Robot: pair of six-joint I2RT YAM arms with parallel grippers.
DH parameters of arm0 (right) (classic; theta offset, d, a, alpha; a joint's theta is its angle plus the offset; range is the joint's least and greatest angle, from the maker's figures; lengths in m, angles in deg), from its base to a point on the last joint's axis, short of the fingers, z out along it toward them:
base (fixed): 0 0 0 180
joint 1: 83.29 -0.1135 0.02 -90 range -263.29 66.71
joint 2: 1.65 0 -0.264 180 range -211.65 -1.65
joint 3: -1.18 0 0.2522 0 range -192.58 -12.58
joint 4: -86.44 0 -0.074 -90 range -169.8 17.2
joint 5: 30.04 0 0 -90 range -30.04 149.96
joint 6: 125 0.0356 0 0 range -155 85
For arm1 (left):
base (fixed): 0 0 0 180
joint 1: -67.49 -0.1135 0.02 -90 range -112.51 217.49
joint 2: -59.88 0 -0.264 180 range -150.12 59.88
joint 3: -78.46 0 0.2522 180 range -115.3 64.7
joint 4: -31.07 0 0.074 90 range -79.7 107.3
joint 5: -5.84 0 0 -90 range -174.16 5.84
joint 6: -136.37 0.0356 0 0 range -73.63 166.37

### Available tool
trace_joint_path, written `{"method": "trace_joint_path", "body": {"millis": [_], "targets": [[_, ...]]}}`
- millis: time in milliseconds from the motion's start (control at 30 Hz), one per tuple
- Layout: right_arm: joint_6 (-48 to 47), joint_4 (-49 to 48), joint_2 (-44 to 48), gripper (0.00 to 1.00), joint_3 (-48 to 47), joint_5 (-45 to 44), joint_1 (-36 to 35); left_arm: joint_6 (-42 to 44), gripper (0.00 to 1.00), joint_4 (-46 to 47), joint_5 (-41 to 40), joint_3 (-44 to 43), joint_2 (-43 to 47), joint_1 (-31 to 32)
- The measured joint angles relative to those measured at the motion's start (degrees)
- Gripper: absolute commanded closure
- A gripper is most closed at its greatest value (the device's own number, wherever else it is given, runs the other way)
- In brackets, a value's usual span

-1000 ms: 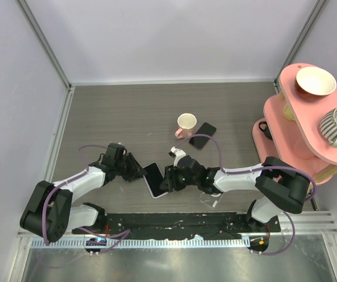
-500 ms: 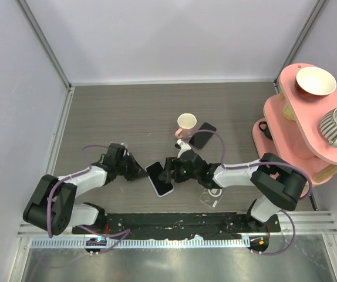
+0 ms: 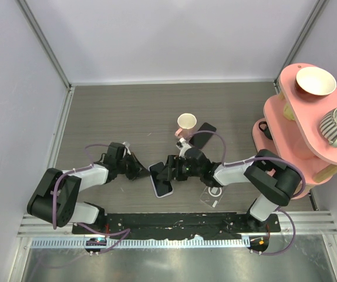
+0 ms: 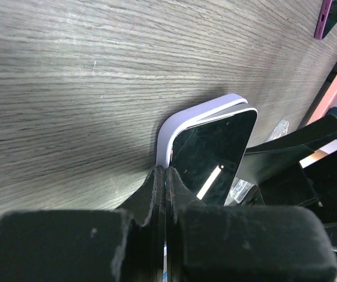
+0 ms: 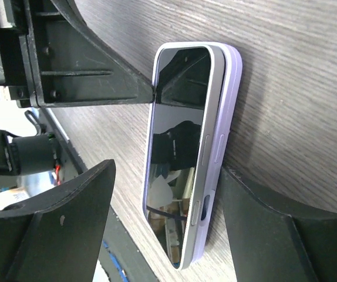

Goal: Put the phone into the phone case

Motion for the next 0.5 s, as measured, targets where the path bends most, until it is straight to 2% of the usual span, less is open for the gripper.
{"method": "trace_joint_path", "body": {"millis": [200,500], "targets": [[3.19,-5.20,-0.72,0.35,2.64,4.33,1.53,0.00,1.00,1.25,0.72,0.07,-0.68,0.00],[9.57,-18.53,-5.92,0.50,6.67,9.46,3.04,-0.22,1.00,3.28,1.01,1.05,-0.68,0.00]]}}
